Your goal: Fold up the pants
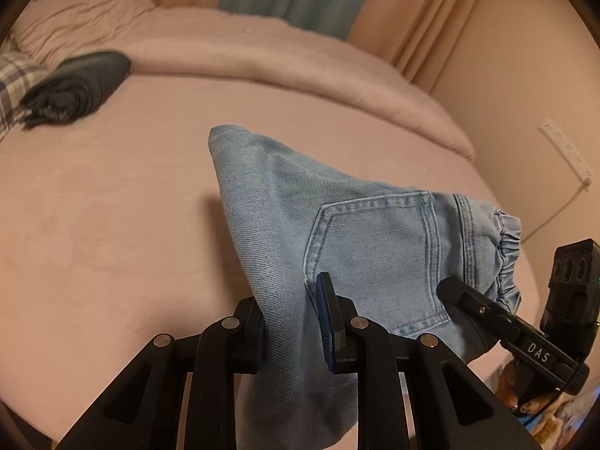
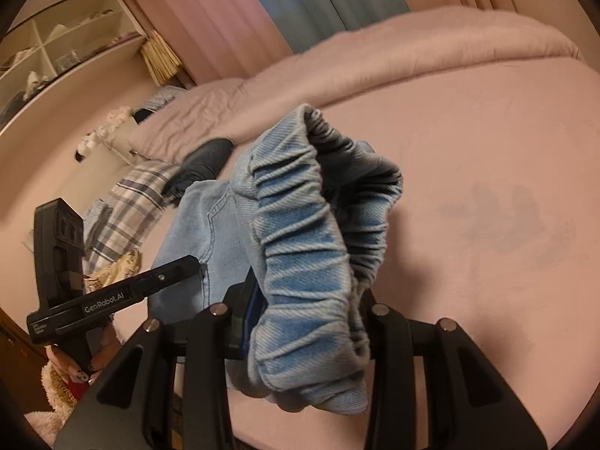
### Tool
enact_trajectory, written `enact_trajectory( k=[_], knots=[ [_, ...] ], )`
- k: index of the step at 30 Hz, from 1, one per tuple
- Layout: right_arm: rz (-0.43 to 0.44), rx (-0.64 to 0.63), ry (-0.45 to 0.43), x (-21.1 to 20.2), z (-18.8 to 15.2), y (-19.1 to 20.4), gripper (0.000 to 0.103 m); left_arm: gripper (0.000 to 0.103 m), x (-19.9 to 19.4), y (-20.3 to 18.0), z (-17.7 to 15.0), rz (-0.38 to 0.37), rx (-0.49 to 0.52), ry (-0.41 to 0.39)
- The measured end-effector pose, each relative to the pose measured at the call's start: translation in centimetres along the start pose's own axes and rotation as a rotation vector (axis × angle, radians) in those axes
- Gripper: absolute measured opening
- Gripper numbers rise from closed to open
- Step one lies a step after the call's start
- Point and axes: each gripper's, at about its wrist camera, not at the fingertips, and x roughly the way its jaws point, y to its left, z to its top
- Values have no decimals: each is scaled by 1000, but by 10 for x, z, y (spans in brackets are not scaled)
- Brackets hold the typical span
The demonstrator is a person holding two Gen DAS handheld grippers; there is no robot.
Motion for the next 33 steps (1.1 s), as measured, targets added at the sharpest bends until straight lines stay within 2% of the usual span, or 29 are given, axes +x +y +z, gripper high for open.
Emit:
enact_trajectory(
  k=[4, 8, 14, 15, 16, 18, 24, 26, 28, 30, 33],
  knots=[
    [-24, 48, 92, 33, -8, -8, 39, 20, 25, 12, -9, 44, -34, 60],
    [-108, 61, 140, 48, -16, -16, 47, 20, 36, 17, -15, 73, -50, 80],
    [-150, 51, 173, 55, -17, -20, 52, 33, 47, 20, -23, 113, -62, 85],
    [-151, 57, 174, 56, -17, -21, 52, 40, 47, 22, -25, 120, -80, 82],
    [-151, 68, 170, 55, -17, -23, 53, 48, 48, 24, -20, 125, -100, 78],
    [-163, 73, 162, 55, -17, -22, 55, 55, 45, 28, -25, 133, -132, 69],
    [-294, 42, 145, 38, -21, -12, 72, 55, 19, 19, -46, 130, -145, 40],
    [-340, 19, 127, 25, -22, -9, 72, 58, 4, 10, -51, 111, -126, 28],
    [-355, -8, 106, 12, -21, -4, 73, 75, -9, 3, -49, 95, -111, 1],
    [-364, -28, 73, -1, -19, 2, 75, 88, -28, -9, -49, 89, -93, -49],
    [-362, -50, 13, -23, -15, 11, 81, 92, -52, -21, -49, 80, -64, -115]
  ],
)
